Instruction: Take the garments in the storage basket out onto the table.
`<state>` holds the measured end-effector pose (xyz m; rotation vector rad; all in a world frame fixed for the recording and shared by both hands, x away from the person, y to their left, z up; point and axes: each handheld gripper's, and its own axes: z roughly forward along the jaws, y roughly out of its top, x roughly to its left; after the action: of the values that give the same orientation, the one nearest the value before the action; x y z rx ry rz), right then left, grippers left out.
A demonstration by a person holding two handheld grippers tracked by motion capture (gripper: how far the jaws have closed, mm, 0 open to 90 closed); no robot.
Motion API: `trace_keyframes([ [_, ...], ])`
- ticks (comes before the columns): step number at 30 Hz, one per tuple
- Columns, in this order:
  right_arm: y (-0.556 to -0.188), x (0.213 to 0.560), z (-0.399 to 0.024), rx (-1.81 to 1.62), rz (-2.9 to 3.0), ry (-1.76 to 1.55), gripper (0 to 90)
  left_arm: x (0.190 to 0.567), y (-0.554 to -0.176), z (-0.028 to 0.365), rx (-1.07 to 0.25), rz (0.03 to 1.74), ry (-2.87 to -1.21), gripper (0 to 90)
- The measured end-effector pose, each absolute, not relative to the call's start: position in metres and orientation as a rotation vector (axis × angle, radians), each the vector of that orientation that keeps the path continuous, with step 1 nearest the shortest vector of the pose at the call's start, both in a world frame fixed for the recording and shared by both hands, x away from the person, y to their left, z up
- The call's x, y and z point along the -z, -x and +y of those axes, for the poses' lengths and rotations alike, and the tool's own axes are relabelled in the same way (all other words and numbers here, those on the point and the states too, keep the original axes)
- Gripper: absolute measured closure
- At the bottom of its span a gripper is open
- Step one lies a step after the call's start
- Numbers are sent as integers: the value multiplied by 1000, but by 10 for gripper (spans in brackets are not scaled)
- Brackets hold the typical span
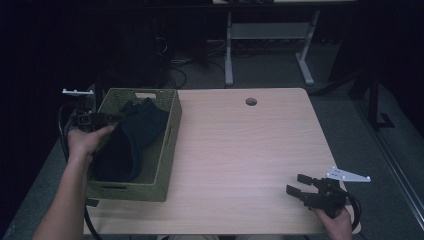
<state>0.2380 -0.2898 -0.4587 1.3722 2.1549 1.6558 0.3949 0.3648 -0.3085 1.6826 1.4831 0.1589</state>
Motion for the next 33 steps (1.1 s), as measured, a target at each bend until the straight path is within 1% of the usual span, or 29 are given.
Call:
trace_keyframes([
  [11, -239, 459, -290, -1660, 2160, -1369, 204, 290, -390, 366, -171, 1442, -1648, 766],
  [33, -238, 461, -287, -1647, 2170, -1373, 202, 252, -381, 362, -207, 1367, -1629, 767],
])
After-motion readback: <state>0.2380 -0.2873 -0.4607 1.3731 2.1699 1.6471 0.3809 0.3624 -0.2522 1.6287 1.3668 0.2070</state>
